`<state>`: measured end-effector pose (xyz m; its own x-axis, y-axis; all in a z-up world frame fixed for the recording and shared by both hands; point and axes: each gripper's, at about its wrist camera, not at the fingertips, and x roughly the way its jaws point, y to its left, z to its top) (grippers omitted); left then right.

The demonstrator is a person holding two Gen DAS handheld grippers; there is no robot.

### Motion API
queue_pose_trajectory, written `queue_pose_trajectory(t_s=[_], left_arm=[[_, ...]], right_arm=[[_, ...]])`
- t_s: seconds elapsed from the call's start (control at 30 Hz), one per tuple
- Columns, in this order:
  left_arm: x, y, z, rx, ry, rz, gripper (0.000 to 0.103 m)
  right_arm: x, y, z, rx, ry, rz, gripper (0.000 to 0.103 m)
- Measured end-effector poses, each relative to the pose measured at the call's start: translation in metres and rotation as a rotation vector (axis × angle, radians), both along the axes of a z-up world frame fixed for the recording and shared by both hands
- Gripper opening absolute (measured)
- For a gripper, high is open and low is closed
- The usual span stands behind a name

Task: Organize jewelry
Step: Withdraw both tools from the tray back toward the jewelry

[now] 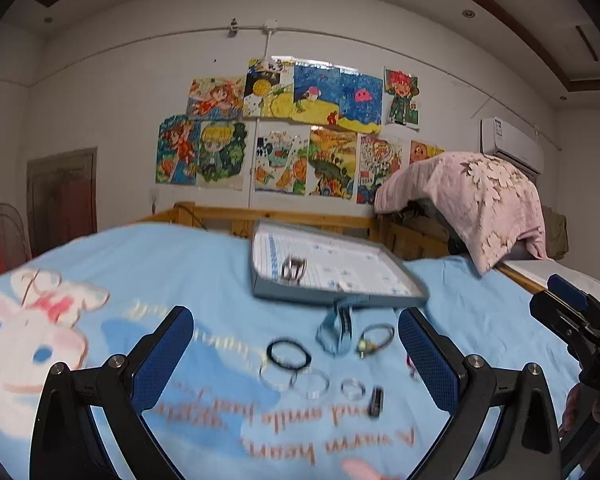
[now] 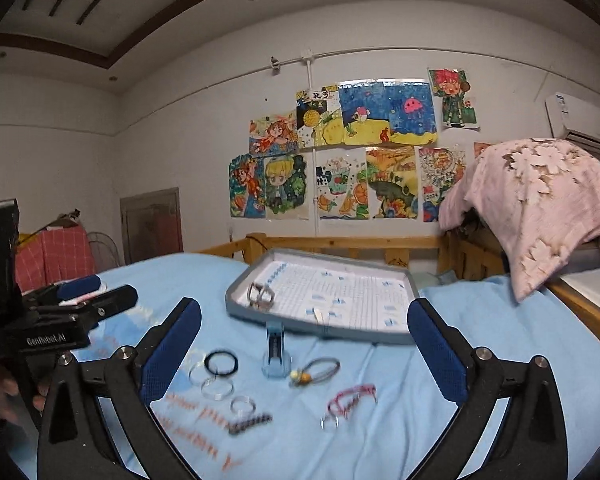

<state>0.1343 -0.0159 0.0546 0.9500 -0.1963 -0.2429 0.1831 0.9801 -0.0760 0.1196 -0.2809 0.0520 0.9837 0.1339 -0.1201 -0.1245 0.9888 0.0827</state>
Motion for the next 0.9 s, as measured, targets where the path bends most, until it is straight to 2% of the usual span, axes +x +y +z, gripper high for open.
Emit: queue_pose_trajectory(t_s=[0.2,0.3,0.47,0.67,0.8,0.83,0.9], left_arm=[[-0.023,0.008,-0.034,0.004,0.07,-0.012,0.103],[-0.028,0.007,-0.05,0.038,0.103,-0.013,0.103],[-0.024,0.011,-0.059,0.04,0.154,-0.005,0.103],[0.002,0.013,-0.061,0.05,0.229,0.012,0.103],[0.025,0.013,-0.065,0.037,0.279,-0.086,0.102],[0.033,0.015,-0.066,0.03,0.293,-0.103,0.096],[0.046,0.019,-0.068,0.003,0.316,-0.108,0.089]], right_arm=[[-0.037,0.001,-0.018,-0.017,0.068,-0.048,0.101],[-0.051,-0.001,-0.034,-0.024,0.119,-0.067,0.101],[-0.052,-0.006,-0.055,-0.029,0.215,-0.072,0.101],[-0.039,-0.006,-0.069,-0.003,0.27,-0.049,0.101],[-0.035,-0.007,-0.073,0.014,0.286,-0.074,0.101],[-0.034,-0.008,-0.073,0.022,0.288,-0.079,0.101],[-0.03,-0.009,-0.073,0.043,0.28,-0.065,0.101]])
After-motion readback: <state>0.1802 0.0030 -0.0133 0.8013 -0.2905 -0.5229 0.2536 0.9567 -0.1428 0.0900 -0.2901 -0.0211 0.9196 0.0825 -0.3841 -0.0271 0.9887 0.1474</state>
